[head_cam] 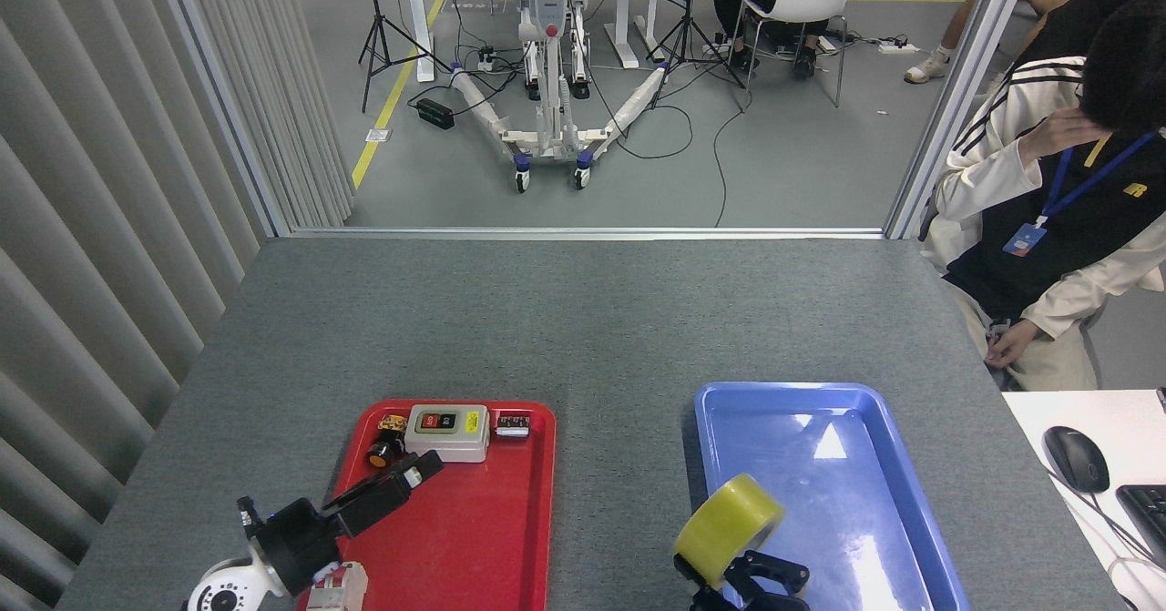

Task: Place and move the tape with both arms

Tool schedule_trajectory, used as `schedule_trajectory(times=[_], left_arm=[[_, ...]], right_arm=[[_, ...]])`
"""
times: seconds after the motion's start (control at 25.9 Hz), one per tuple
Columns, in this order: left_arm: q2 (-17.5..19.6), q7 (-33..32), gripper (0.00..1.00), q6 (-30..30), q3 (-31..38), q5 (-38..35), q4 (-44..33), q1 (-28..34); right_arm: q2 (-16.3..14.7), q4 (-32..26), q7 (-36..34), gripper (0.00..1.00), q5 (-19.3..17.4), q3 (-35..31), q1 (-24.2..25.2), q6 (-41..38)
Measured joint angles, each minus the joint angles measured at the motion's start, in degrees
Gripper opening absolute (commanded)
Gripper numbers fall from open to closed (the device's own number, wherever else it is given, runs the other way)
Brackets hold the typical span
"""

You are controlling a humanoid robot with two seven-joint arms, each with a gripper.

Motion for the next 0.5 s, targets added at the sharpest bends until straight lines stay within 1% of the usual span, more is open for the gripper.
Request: schedule_trajectory(times=[0.08, 0.12, 0.19, 0.27, 0.35, 0.42, 0.5], left_arm=[[1.9, 2.94, 0.99, 1.15, 0.48, -4.47, -1.9, 1.71], [2.53, 5.01, 0.99, 1.93, 1.03, -8.17, -3.1, 2.56], [3.13, 10.15, 0.99, 4.91, 1.99, -18.51, -6.48, 4.65], [2.82, 16.17, 0.99, 10.06, 2.36, -29.97, -10.93, 7.09], [1.43, 23.85, 1.0, 16.79, 1.19, -41.61, -15.73, 10.25], [0.08, 31.46, 1.0, 22.98, -0.89, -49.15, -19.39, 12.83], [-1.16, 38.93, 1.0, 29.01, -3.39, -53.55, -21.96, 14.95]], right_arm=[[-0.63, -0.52, 4.05, 0.0, 0.0, -1.31, -0.41, 2.61], [-1.01, -0.74, 6.35, 0.0, -0.01, -2.18, -0.55, 3.51], [-1.8, -1.24, 10.79, 0.0, -0.05, -3.87, -0.96, 4.46], [-2.95, -1.53, 14.54, 0.0, -0.05, -5.26, -1.82, 5.09], [-3.72, -1.68, 17.55, 0.0, -0.12, -6.08, -3.08, 5.25], [-4.21, -1.73, 21.68, 0.0, -0.65, -6.7, -4.75, 5.44], [-4.45, -1.63, 28.12, 0.0, -2.09, -7.02, -6.55, 5.77]])
